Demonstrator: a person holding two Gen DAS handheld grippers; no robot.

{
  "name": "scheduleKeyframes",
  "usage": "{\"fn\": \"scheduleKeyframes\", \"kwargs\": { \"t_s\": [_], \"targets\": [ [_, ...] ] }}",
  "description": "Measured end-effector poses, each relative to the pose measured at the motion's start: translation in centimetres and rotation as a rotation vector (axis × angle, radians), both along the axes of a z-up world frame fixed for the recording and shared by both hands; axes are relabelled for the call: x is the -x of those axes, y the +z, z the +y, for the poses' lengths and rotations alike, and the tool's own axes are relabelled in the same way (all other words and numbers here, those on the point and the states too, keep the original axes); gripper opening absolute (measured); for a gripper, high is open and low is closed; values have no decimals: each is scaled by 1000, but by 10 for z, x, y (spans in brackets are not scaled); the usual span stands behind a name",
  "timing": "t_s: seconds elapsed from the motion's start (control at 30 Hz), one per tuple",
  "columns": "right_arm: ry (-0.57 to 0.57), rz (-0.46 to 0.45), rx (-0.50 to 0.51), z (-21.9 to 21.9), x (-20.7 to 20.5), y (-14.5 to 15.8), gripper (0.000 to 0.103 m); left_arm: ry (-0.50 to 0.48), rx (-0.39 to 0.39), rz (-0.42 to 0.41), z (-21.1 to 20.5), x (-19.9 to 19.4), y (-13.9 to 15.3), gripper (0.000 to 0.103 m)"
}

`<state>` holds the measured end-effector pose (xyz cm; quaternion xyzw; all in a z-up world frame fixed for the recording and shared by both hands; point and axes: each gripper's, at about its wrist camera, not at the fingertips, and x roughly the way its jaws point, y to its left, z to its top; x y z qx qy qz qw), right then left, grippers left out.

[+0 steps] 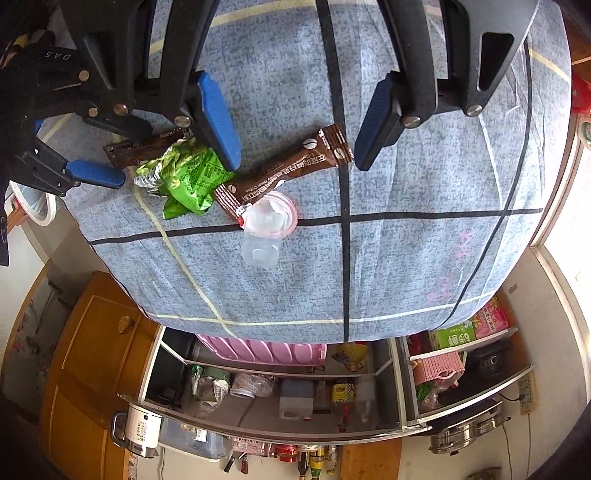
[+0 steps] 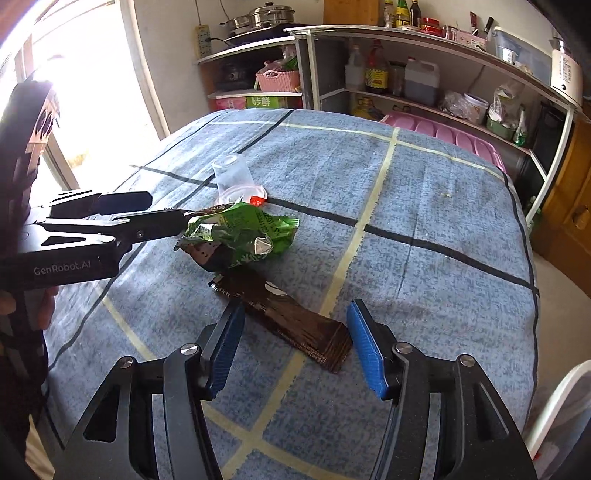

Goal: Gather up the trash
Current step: 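Grasp a brown snack-bar wrapper with the left tool while the right tool grasps the other, then carry both brown snack-bar wrappers over the white bin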

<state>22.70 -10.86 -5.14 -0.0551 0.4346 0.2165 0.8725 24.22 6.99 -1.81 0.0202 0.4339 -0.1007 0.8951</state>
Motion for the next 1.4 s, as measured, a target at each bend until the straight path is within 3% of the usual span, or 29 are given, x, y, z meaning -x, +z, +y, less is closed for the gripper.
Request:
{"fn": "scheduleKeyframes", "kwargs": {
  "t_s": [0.23, 0.53, 0.7, 0.83, 1.1, 1.17, 1.4],
  "targets": [
    [80, -34, 115, 16, 13, -2, 60, -34, -15, 18, -5, -13, -6, 66],
    [20, -9, 51, 7, -1, -2, 60, -96, -78, 28, -17, -19, -14, 66],
    [-22, -3, 18, 2, -4, -1, 54, -71, -32, 40, -10, -20, -17, 66],
    [-45, -3, 1, -3, -2, 1, 39, -80, -36, 33, -12, -17, -16, 56],
    [-29, 15, -44, -6, 2, 0, 34, -96, -11, 50, -14, -9, -16, 33],
    [-29, 13, -44, -5, 5, 0, 26, -97, 1, 57, -15, -6, -15, 27],
    [-39, 12, -41, -6, 14, 0, 22, -99, 14, 56, -21, 7, -13, 22]
  ]
}}
